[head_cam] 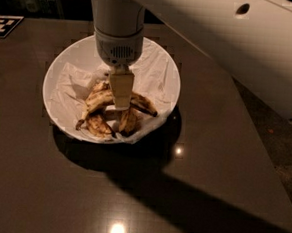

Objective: Pick banana from white bowl

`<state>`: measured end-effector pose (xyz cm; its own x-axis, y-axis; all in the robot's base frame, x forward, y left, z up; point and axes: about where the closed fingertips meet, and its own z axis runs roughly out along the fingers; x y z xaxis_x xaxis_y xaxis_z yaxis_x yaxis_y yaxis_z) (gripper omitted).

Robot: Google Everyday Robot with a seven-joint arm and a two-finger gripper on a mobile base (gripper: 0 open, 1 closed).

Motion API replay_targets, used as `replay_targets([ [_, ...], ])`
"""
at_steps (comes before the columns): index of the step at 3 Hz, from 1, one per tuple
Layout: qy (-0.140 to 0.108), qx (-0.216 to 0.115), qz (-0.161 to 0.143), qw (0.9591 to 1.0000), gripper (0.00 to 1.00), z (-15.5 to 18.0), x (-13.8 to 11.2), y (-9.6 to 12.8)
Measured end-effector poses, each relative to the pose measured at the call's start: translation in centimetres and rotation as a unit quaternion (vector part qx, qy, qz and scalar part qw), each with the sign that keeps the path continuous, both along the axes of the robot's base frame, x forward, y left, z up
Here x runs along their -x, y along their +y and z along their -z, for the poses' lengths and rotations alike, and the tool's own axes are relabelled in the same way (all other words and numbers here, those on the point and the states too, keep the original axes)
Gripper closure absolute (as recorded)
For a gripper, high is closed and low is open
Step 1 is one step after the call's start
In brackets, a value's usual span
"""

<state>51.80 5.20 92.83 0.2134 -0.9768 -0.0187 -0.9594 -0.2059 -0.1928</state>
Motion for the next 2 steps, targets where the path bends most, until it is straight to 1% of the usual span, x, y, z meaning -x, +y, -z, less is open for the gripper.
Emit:
replay_targets([
  [1,0.015,0.005,0.004,0.9999,0.33,1.4,-0.9,0.1],
  [2,0.030,0.008,0.012,0.9995,0.32,2.8,-1.8,-0.3],
])
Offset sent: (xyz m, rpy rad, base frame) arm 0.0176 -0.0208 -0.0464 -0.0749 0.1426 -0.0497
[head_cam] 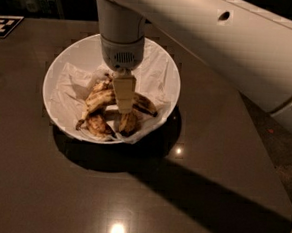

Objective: Pick banana from white bowl

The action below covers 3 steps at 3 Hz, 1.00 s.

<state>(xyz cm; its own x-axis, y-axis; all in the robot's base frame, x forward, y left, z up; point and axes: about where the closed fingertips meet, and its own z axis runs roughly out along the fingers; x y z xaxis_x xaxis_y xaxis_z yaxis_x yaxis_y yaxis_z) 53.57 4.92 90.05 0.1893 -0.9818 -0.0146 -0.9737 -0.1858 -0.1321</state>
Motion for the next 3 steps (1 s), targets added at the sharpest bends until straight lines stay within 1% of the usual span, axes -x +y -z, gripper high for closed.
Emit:
replay_targets([
  [1,0.019,0.006,-0.003,0.9998,0.52,1.91,-0.31,-0.30],
  [2,0.022,0.004,-0.002,0.9997,0.74,2.00,-0.30,-0.56],
  [3,0.022,0.004,-0.002,0.9998,0.98,1.98,-0.32,-0.57],
])
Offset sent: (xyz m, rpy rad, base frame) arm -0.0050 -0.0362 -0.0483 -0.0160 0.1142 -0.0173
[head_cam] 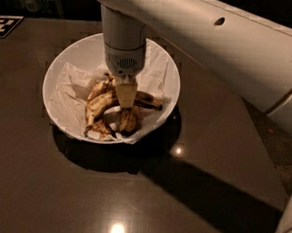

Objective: Pick banana from white bowl

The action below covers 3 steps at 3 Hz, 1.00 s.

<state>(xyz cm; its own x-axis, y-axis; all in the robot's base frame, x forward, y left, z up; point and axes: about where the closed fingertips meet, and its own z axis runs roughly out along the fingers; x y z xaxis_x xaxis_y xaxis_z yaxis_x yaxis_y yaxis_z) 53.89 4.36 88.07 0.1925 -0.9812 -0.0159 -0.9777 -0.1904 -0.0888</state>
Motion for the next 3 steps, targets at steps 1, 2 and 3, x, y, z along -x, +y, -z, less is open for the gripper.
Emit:
replay_targets([
  [1,-0.028,-0.025,-0.001,0.9993,1.00,-2.0,1.4,-0.7],
  [2,-0.065,-0.077,-0.008,0.9949,1.00,-5.7,5.1,-2.7],
  [3,-0.095,-0.128,-0.008,0.9872,1.00,-9.8,9.8,-6.1],
])
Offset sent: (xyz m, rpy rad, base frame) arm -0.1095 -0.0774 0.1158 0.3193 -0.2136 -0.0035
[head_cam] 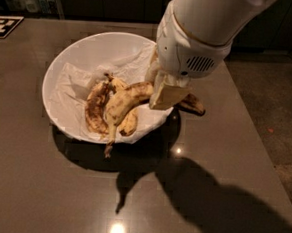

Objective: Pick banana from white bowl

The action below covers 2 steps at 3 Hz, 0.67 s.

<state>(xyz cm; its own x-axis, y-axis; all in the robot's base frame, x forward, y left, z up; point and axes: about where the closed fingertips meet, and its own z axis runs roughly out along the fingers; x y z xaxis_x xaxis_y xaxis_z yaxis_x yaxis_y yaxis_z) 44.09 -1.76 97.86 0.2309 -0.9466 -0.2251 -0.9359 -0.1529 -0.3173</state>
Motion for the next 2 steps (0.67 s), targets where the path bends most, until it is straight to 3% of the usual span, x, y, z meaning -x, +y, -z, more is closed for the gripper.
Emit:
replay_targets([
  [1,-0.027,-0.036,0.000,0.9990,1.00,-2.8,4.9,-2.9],
  [2,-0.037,-0.045,0.007,0.9983,1.00,-3.7,6.5,-3.9],
])
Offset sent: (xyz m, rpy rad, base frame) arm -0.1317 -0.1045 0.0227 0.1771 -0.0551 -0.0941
